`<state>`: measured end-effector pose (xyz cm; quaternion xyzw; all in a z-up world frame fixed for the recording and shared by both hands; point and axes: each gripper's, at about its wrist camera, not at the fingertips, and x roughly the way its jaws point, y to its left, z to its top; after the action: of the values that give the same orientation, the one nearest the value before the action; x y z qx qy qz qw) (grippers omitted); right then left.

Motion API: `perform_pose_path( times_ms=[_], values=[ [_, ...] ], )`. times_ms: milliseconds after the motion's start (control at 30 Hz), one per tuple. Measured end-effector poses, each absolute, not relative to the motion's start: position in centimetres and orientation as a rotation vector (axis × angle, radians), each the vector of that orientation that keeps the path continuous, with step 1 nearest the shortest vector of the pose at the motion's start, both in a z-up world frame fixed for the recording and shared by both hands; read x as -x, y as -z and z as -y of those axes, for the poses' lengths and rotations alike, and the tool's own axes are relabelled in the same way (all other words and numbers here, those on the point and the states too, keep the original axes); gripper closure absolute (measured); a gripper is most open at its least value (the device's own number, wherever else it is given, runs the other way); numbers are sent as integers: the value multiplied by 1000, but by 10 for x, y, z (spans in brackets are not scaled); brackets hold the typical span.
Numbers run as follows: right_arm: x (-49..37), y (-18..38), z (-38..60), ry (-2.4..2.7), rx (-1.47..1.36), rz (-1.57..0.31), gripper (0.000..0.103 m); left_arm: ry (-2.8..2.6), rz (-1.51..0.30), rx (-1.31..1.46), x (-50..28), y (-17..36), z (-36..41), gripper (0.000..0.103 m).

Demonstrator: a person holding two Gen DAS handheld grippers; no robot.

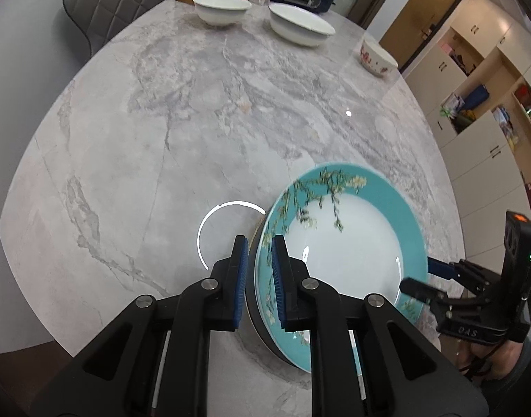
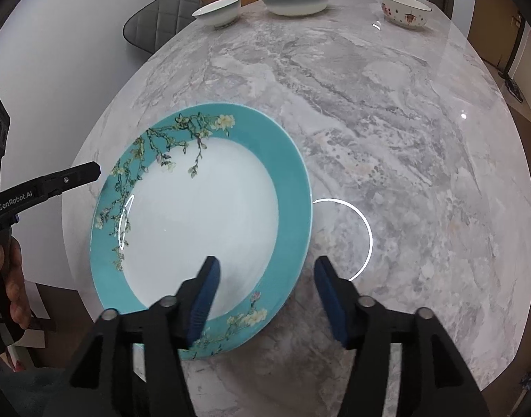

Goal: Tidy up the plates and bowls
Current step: 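Move the right gripper toward the large plain white bowl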

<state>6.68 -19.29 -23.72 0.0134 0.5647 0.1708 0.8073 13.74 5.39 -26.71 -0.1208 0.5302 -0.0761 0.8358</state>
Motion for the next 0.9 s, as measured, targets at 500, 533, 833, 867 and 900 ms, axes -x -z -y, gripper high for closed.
perform_pose_path(
  times_ms=[500,533,833,867,900],
  values=[
    [-128,176,286,-239,-335,-1030,0,204,-994,190,-268,201,-70,0],
    [-138,172,287,-238,-335,-1024,0,208,-970,175,-280,198,-68,0],
    [-266,147,277,-240,-314,-1020,0,246,-1011,226,-425,204,-57,0],
    [-286,148,274,-230,-297,-1038,0,246,-1025,240,-442,207,-58,0],
    [-305,150,271,-227,-290,-1049,0,242,-1041,260,-464,210,-59,0]
  ],
)
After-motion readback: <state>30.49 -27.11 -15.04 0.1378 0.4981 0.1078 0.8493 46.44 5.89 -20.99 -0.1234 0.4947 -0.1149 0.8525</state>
